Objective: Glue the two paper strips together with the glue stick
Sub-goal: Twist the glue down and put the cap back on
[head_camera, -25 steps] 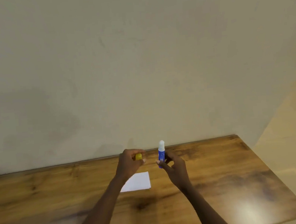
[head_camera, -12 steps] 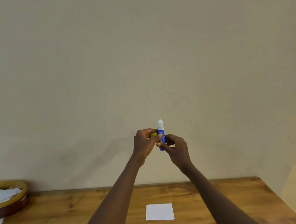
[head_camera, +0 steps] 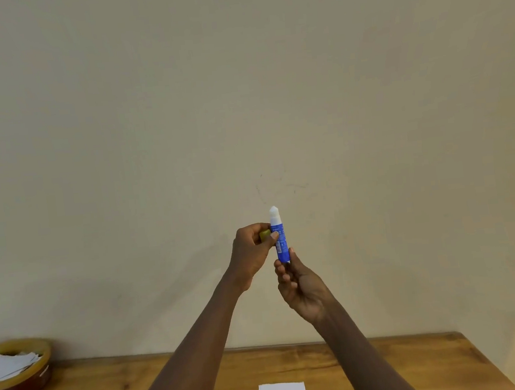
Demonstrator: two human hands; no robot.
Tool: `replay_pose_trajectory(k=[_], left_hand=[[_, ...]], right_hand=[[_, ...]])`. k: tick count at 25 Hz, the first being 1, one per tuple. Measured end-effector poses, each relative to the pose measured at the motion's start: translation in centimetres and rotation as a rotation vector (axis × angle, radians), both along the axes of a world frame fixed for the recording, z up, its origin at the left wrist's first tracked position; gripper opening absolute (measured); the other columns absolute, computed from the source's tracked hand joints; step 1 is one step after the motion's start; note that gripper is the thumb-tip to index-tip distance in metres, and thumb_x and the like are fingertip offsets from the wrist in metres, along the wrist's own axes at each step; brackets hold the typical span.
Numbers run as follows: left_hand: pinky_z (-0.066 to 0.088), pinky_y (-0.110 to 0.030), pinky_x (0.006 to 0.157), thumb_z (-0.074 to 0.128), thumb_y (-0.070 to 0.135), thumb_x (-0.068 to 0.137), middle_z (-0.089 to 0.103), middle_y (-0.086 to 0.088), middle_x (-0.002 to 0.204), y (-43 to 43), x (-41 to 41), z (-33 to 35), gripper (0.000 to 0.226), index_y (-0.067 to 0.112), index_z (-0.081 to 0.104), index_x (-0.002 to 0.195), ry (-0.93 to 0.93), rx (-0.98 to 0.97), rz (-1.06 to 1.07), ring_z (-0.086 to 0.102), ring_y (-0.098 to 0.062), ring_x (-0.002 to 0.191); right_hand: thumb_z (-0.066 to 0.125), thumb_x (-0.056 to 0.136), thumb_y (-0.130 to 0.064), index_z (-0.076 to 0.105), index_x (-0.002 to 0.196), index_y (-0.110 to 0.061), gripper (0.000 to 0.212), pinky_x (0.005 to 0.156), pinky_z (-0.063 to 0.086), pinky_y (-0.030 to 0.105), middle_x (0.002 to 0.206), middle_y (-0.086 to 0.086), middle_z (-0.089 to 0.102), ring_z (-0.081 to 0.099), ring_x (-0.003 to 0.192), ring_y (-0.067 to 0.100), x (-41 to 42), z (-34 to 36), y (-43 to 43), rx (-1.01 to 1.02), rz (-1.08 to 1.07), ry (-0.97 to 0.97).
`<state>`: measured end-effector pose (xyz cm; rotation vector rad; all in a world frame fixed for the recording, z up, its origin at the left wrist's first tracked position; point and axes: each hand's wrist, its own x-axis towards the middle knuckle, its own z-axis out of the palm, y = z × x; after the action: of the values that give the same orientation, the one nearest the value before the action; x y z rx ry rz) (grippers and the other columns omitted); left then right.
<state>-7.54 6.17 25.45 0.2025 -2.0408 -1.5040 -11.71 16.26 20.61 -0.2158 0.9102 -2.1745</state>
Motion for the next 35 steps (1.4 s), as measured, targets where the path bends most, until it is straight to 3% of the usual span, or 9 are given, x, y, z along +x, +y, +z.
replay_pose_trajectory(k=[4,8,12,14,19,22,24,30,35], left_hand=[[0.049,-0.047,0.094,0.053,0.006,0.086,0.066,-0.022,0.104,0.8,-0.7,0.8,0.023,0.000,0.059,0.107,0.015,-0.027,0.019,0.061,-0.033,0.095],[0.050,-0.048,0.092,0.053,0.006,0.085,0.066,-0.020,0.101,1.4,-1.1,1.3,0.023,-0.001,0.059,0.106,0.032,-0.035,0.028,0.061,-0.033,0.093],[0.049,-0.048,0.094,0.052,0.005,0.086,0.063,-0.013,0.094,1.7,-1.0,2.1,0.022,0.000,0.059,0.106,0.044,0.001,0.000,0.059,-0.028,0.090],[0.050,-0.046,0.093,0.052,0.004,0.086,0.063,-0.012,0.092,1.9,-1.0,2.7,0.021,0.000,0.060,0.105,0.068,0.003,0.010,0.059,-0.027,0.088],[0.051,-0.044,0.090,0.051,0.004,0.086,0.062,-0.012,0.094,2.0,-0.8,3.7,0.022,-0.001,0.058,0.107,0.091,-0.002,0.041,0.060,-0.028,0.089],[0.049,-0.046,0.092,0.051,0.004,0.086,0.062,-0.014,0.092,1.3,-0.3,3.3,0.022,-0.002,0.058,0.106,0.081,0.010,0.031,0.057,-0.027,0.086],[0.049,-0.045,0.093,0.050,0.004,0.087,0.064,-0.020,0.097,1.1,-0.1,3.4,0.022,-0.002,0.058,0.106,0.079,0.005,0.032,0.059,-0.031,0.090],[0.051,-0.044,0.085,0.049,0.004,0.087,0.063,-0.015,0.091,1.4,0.2,3.1,0.020,0.000,0.060,0.104,0.067,0.006,0.054,0.060,-0.032,0.085],[0.049,-0.046,0.092,0.051,0.007,0.087,0.061,-0.011,0.093,1.1,0.8,3.5,0.022,0.000,0.058,0.106,0.059,-0.015,0.070,0.059,-0.032,0.088]], right_hand=[[0.048,0.088,-0.019,0.058,0.091,0.003,0.024,0.045,0.055,0.017,0.060,0.012,0.067,0.066,0.048,0.010,0.4,0.3,-0.6,-0.346,-0.091,-0.202],[0.047,0.088,-0.007,0.055,0.103,0.001,0.018,0.051,0.057,0.021,0.086,0.016,0.064,0.070,0.064,0.014,0.2,0.2,-0.6,-0.368,-0.172,-0.106],[0.046,0.086,-0.040,0.057,0.093,0.001,0.043,0.042,0.053,0.016,0.059,0.010,0.068,0.064,0.046,0.009,-0.2,1.9,0.2,-0.254,-0.094,-0.105],[0.047,0.088,-0.033,0.057,0.087,0.000,0.034,0.038,0.049,0.013,0.049,0.006,0.065,0.059,0.039,0.006,-0.4,2.9,-0.2,-0.284,-0.125,-0.098],[0.052,0.086,-0.016,0.059,0.092,-0.004,0.015,0.063,0.059,0.024,0.075,0.010,0.073,0.070,0.069,0.015,0.3,2.9,-1.1,-0.399,-0.226,-0.035],[0.045,0.086,-0.045,0.057,0.090,-0.001,0.046,0.045,0.053,0.016,0.056,0.008,0.070,0.061,0.044,0.008,0.5,3.4,-0.8,-0.206,-0.142,-0.057],[0.045,0.089,-0.038,0.057,0.087,-0.003,0.037,0.035,0.043,0.011,0.044,0.004,0.060,0.049,0.031,0.004,0.4,3.9,-1.0,-0.170,-0.128,-0.075],[0.053,0.086,-0.014,0.058,0.092,-0.004,0.012,0.055,0.058,0.020,0.062,0.006,0.072,0.068,0.059,0.010,1.2,2.5,-2.2,-0.389,-0.201,-0.063],[0.046,0.086,-0.044,0.059,0.085,0.000,0.046,0.037,0.047,0.013,0.048,0.006,0.064,0.055,0.036,0.008,1.1,3.1,-1.5,-0.138,-0.118,-0.077]])
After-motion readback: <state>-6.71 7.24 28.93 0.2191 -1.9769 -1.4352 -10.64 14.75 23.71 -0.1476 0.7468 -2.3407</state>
